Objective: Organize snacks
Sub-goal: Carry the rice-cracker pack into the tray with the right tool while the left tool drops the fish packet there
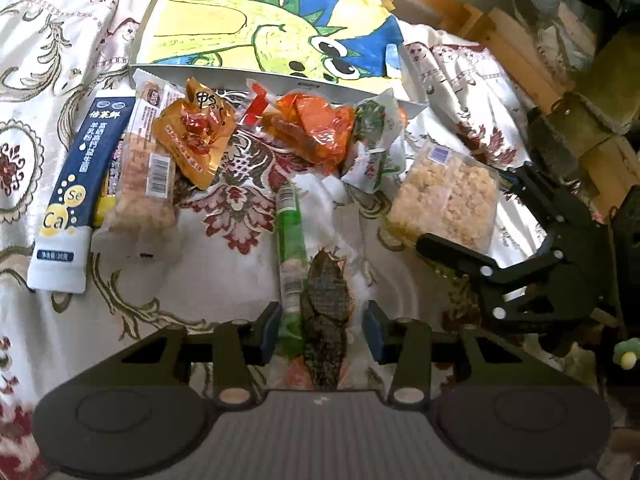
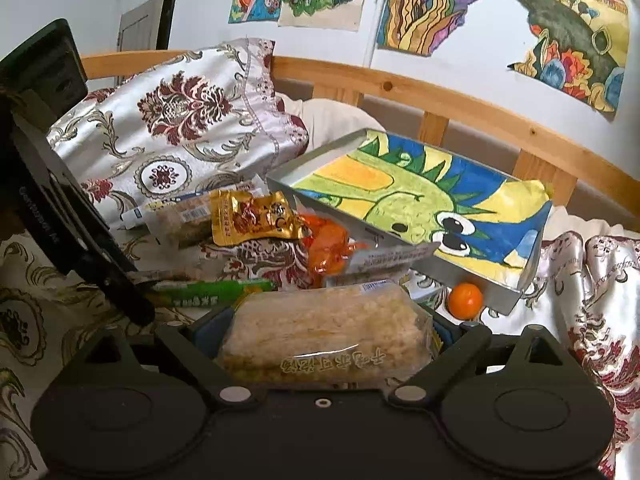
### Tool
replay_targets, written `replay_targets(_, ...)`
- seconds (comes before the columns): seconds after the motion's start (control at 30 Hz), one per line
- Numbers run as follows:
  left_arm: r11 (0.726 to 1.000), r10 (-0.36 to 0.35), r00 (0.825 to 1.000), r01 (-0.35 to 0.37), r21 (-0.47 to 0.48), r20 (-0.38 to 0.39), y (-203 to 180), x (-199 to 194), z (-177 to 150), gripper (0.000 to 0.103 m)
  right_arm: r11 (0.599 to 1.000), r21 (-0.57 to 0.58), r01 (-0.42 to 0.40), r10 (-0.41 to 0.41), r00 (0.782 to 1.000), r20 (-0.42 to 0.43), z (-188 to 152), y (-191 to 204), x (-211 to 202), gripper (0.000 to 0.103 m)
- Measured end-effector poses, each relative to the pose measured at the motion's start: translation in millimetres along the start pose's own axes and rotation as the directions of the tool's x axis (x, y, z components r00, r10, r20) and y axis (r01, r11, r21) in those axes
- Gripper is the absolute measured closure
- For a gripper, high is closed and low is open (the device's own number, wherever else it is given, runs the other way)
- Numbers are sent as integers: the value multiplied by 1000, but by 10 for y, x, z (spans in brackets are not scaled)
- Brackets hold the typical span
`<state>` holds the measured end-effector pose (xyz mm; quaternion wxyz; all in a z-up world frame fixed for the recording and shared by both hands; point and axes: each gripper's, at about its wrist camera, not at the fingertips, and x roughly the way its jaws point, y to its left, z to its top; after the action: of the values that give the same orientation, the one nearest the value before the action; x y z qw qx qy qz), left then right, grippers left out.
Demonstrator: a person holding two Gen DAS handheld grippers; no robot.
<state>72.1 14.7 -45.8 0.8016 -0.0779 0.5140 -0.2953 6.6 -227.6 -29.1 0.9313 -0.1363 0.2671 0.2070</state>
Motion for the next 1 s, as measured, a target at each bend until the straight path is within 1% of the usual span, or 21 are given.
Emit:
replay_targets(0.17,997,-50,997,53,-63,55,48,-109,-39,56,1000,0,13,-13,1000,22,29,21,-23,9)
replay_targets(0.27,995,-59,994,66,-78,91,36,-176,-12,56,1000,7,17,-17,999,42,50,21,-43,9)
replay_targets(0.43,997,-41,987,50,-52,158,-70,-247,159,56,998,35,50,-53,994,94,106,-13,-70,9)
replay_targets(0.57,999,-16,972,26,-37,233,-174,-210,439,56,992,75,98,-109,981,160,201,-104,-29,9)
replay_targets(0.63,999,2,964,7,-34,264,-232,-160,606,56,988,103,116,-135,970,201,268,-182,34,9)
replay_targets(0.67,999,22,958,-10,-42,288,-262,-136,715,56,986,121,118,-142,966,216,309,-232,73,9)
replay_targets(0.73,998,46,937,-26,-62,346,-305,-122,908,56,980,149,133,-168,952,257,404,-342,171,9)
replay_targets(0.8,996,85,919,-63,-71,386,-332,-97,1146,56,970,167,175,-217,935,282,493,-462,335,8)
replay_targets(0.87,992,123,902,-99,-79,415,-351,-38,1388,56,953,212,215,-269,923,276,560,-603,542,8)
replay_targets(0.93,988,152,891,-129,-82,428,-339,31,1607,56,929,274,251,-321,914,250,591,-770,721,8)
replay_targets(1.0,983,182,884,-164,-80,430,-343,127,1767,56,909,323,262,-345,909,233,556,-935,858,8)
